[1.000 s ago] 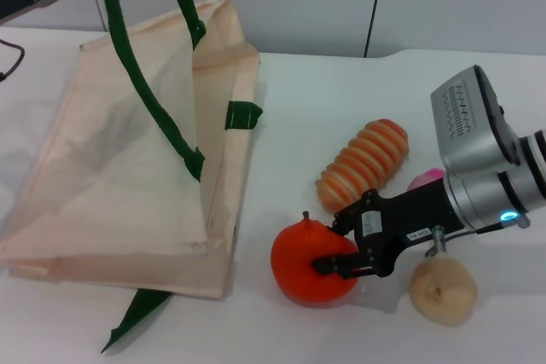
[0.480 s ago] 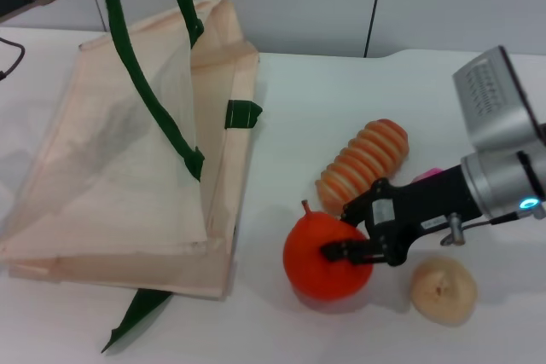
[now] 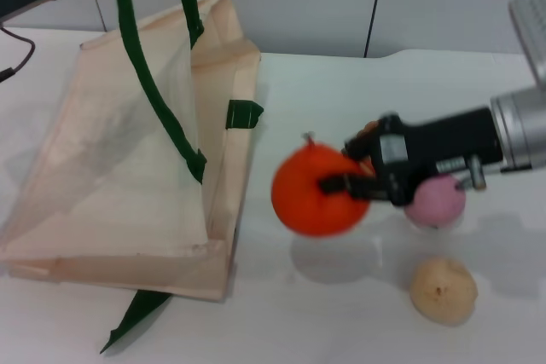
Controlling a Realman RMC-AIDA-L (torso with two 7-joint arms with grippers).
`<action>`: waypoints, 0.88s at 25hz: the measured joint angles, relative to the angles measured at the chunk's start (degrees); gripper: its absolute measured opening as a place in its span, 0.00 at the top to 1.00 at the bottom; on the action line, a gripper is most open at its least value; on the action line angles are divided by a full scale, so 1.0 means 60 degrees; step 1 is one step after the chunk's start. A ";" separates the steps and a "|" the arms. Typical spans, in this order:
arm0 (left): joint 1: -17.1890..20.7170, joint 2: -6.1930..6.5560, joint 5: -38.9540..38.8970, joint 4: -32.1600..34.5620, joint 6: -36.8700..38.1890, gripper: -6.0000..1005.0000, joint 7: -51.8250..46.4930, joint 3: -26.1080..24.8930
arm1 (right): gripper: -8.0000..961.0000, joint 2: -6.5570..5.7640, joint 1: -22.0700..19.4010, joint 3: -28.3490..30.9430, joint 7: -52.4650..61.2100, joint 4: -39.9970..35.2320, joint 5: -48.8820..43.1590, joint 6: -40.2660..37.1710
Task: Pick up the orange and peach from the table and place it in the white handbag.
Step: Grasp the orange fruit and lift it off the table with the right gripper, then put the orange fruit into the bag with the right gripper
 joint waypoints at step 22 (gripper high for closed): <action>-0.0844 -0.0405 0.0042 -0.0335 -0.0752 0.87 0.0081 0.0114 | 0.90 0.0044 0.0900 -0.0028 -0.0593 0.1441 0.1320 0.3387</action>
